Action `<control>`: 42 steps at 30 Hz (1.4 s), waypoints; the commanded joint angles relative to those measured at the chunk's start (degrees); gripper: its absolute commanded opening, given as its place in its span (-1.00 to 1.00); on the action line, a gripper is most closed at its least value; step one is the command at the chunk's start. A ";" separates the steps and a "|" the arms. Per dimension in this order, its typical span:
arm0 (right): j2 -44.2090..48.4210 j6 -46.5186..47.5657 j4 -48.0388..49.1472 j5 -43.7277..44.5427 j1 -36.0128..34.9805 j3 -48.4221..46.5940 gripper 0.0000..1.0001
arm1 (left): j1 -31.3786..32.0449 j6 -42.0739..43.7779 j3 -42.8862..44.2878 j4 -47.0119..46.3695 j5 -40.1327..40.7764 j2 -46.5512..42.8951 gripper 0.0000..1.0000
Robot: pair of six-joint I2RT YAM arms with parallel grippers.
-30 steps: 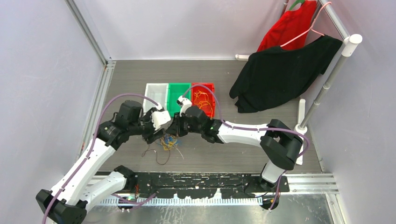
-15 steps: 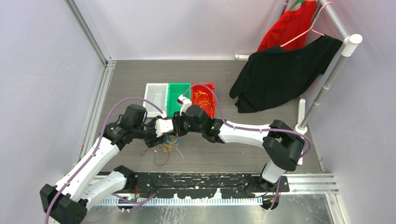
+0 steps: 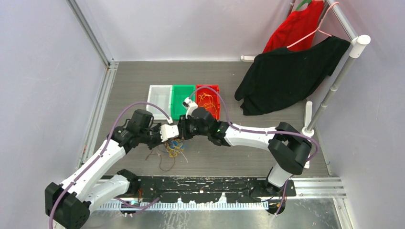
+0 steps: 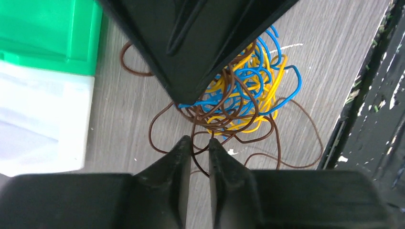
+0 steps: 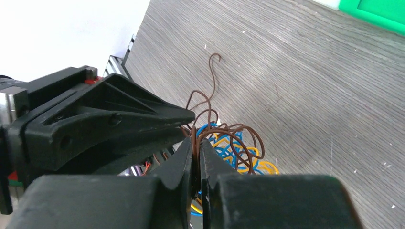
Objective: Untangle the cables
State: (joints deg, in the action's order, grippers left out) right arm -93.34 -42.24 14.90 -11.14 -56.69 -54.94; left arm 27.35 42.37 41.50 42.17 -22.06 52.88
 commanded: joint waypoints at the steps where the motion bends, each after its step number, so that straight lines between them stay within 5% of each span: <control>1: 3.11 -0.76 2.24 -0.30 0.50 0.68 -0.87 | -0.20 -0.45 0.09 -3.81 1.01 -1.06 -0.78; 3: 3.29 -0.80 1.43 0.28 1.08 1.20 -0.87 | -0.18 -0.04 0.77 -4.75 2.21 -1.72 -1.00; 12: 4.30 -3.14 -1.29 3.30 5.52 5.17 -0.82 | -0.20 4.94 5.45 4.42 3.15 -7.06 -1.00; 20: 6.34 -1.64 -3.58 4.12 5.72 7.76 -0.70 | -0.21 4.87 3.46 1.82 9.66 -9.77 -1.00; 24: 8.30 -0.64 -5.67 6.03 5.76 9.50 -0.53 | -0.21 4.27 4.04 1.03 10.34 -9.47 -1.00; 28: 10.05 -0.68 -6.66 7.94 5.71 10.56 -0.15 | -0.24 3.80 4.74 1.07 8.50 -9.90 -1.00; 37: 11.41 2.29 -5.73 10.06 2.79 7.74 0.06 | -0.20 0.36 8.29 1.15 3.50 -10.04 -1.00; 42: 11.94 8.57 2.78 14.60 -3.07 7.91 0.21 | -0.22 -1.74 11.42 2.79 1.54 -9.14 -1.00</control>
State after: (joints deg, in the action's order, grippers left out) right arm -84.53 -39.86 8.58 -1.13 -55.70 -44.58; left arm 27.35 43.29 48.45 44.80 -17.23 43.75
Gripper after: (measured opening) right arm 0.583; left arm 0.010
